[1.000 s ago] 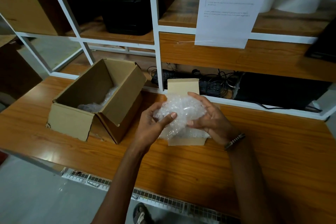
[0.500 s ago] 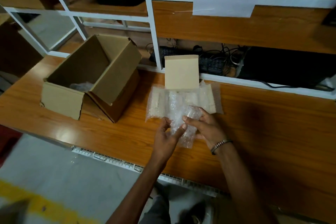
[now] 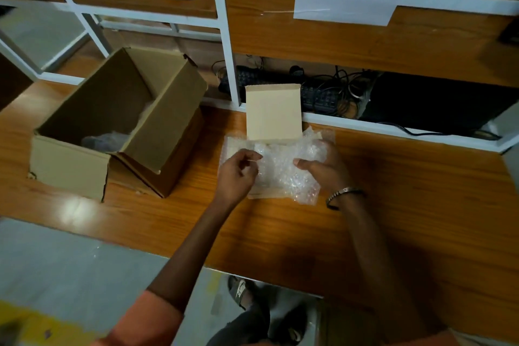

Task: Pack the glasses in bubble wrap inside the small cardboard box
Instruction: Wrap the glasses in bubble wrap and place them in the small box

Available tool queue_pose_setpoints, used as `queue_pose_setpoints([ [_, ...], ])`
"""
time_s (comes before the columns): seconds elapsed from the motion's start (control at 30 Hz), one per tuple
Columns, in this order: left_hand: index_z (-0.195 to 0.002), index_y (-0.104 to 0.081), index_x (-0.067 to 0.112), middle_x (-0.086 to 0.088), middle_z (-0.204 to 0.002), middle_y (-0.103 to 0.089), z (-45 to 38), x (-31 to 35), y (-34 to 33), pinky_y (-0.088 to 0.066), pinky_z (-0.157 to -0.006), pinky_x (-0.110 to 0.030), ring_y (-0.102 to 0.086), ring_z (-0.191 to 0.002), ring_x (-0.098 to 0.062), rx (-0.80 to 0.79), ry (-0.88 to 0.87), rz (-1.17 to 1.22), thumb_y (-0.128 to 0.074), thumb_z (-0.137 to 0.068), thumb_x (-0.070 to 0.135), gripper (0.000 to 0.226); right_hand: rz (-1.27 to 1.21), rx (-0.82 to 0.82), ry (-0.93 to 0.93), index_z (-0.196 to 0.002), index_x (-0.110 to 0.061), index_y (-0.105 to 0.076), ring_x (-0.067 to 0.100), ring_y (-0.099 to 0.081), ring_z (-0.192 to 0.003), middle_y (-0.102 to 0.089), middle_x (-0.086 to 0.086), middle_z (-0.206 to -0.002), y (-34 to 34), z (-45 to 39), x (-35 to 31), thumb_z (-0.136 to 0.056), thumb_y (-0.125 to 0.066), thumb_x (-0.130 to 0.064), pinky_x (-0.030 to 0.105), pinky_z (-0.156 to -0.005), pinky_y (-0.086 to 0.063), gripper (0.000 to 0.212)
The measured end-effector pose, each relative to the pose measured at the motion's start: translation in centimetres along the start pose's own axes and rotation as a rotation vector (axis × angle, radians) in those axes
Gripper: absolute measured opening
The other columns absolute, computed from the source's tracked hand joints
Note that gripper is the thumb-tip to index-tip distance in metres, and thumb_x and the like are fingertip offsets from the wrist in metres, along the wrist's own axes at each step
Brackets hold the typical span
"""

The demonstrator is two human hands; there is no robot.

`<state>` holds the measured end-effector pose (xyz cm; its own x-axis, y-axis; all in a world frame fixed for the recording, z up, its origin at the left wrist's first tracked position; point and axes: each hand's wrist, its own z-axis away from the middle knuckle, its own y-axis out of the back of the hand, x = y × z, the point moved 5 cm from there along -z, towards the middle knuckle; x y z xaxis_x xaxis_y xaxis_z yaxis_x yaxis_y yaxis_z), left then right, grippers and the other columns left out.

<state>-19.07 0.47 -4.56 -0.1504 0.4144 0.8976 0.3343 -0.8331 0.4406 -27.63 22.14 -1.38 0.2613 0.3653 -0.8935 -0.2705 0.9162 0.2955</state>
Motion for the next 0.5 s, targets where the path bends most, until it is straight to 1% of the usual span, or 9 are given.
queue_pose_setpoints([
  [0.03, -0.122, -0.071, 0.022, 0.004, -0.127, -0.072, -1.4, -0.1, 0.0, -0.060, -0.091, -0.039, -0.070, -0.114, -0.018, -0.017, -0.033, -0.115, -0.073, -0.099, 0.015, 0.024, 0.066, 0.003, 0.037, -0.144, -0.021, -0.050, 0.018, -0.053, -0.120, -0.052, -0.007, -0.128, -0.2, -0.8, -0.9, -0.082, -0.090, -0.020, 0.035, -0.098, -0.049, 0.074],
  [0.07, -0.127, -0.070, 0.022, 0.001, -0.133, -0.070, -2.8, -0.5, -0.1, -0.057, -0.095, -0.036, -0.066, -0.121, -0.019, -0.047, -0.059, -0.235, -0.077, -0.096, 0.020, 0.032, 0.145, 0.010, 0.073, -0.144, -0.021, -0.050, 0.022, -0.056, -0.121, -0.054, -0.004, -0.126, -0.5, -1.8, -1.6, -0.082, -0.090, -0.022, 0.038, -0.098, -0.051, 0.074],
  [0.1, -0.133, -0.068, 0.022, -0.001, -0.140, -0.067, -4.1, -0.9, -0.5, -0.052, -0.100, -0.036, -0.062, -0.128, -0.021, -0.090, -0.091, -0.352, -0.081, -0.094, 0.026, 0.042, 0.228, 0.009, 0.090, -0.144, -0.021, -0.051, 0.025, -0.058, -0.123, -0.058, -0.001, -0.128, -1.0, -2.8, -2.4, -0.080, -0.091, -0.026, 0.041, -0.100, -0.053, 0.075],
  [0.13, -0.139, -0.066, 0.021, -0.004, -0.146, -0.064, -5.2, -1.3, -1.0, -0.049, -0.105, -0.038, -0.058, -0.133, -0.024, -0.151, -0.134, -0.463, -0.083, -0.091, 0.033, 0.053, 0.325, 0.008, 0.099, -0.145, -0.020, -0.051, 0.029, -0.059, -0.126, -0.060, 0.003, -0.134, -1.6, -3.8, -2.9, -0.079, -0.091, -0.030, 0.043, -0.101, -0.054, 0.078],
  [0.2, -0.149, -0.059, 0.020, -0.006, -0.155, -0.058, -6.4, -2.4, -2.1, -0.044, -0.114, -0.045, -0.052, -0.142, -0.028, -0.287, -0.209, -0.648, -0.082, -0.089, 0.049, 0.071, 0.533, -0.042, 0.078, -0.149, -0.017, -0.049, 0.033, -0.056, -0.132, -0.057, 0.009, -0.147, -2.9, -5.5, -3.1, -0.080, -0.090, -0.035, 0.041, -0.103, -0.052, 0.082],
  [0.27, -0.158, -0.050, 0.022, -0.006, -0.164, -0.049, -6.9, -3.7, -2.8, -0.035, -0.121, -0.049, -0.043, -0.151, -0.030, -0.389, -0.254, -0.775, -0.078, -0.090, 0.056, 0.081, 0.675, -0.106, 0.033, -0.150, -0.015, -0.048, 0.035, -0.055, -0.133, -0.056, 0.012, -0.149, -4.2, -7.0, -2.6, -0.082, -0.088, -0.037, 0.040, -0.100, -0.050, 0.081],
  [0.37, -0.163, -0.041, 0.025, -0.003, -0.169, -0.041, -7.1, -5.2, -2.9, -0.028, -0.125, -0.048, -0.037, -0.155, -0.028, -0.403, -0.307, -0.827, -0.074, -0.093, 0.052, 0.083, 0.805, -0.155, -0.053, -0.153, -0.013, -0.045, 0.036, -0.058, -0.130, -0.057, 0.015, -0.150, -5.6, -8.2, -0.9, -0.082, -0.086, -0.039, 0.041, -0.098, -0.053, 0.086],
  [0.43, -0.164, -0.041, 0.025, -0.002, -0.169, -0.042, -7.1, -5.9, -2.7, -0.029, -0.125, -0.047, -0.037, -0.155, -0.027, -0.383, -0.334, -0.821, -0.074, -0.093, 0.050, 0.082, 0.843, -0.161, -0.092, -0.156, -0.014, -0.041, 0.036, -0.056, -0.134, -0.053, 0.014, -0.154, -6.3, -8.4, 0.0, -0.083, -0.085, -0.039, 0.041, -0.101, -0.052, 0.089],
  [0.5, -0.163, -0.042, 0.024, -0.002, -0.168, -0.043, -6.9, -6.5, -2.4, -0.031, -0.124, -0.048, -0.039, -0.154, -0.028, -0.364, -0.364, -0.798, -0.074, -0.094, 0.048, 0.080, 0.894, -0.148, -0.065, -0.158, -0.014, -0.037, 0.036, -0.055, -0.135, -0.052, 0.015, -0.154, -7.2, -8.4, 0.4, -0.087, -0.083, -0.038, 0.041, -0.102, -0.051, 0.088],
])
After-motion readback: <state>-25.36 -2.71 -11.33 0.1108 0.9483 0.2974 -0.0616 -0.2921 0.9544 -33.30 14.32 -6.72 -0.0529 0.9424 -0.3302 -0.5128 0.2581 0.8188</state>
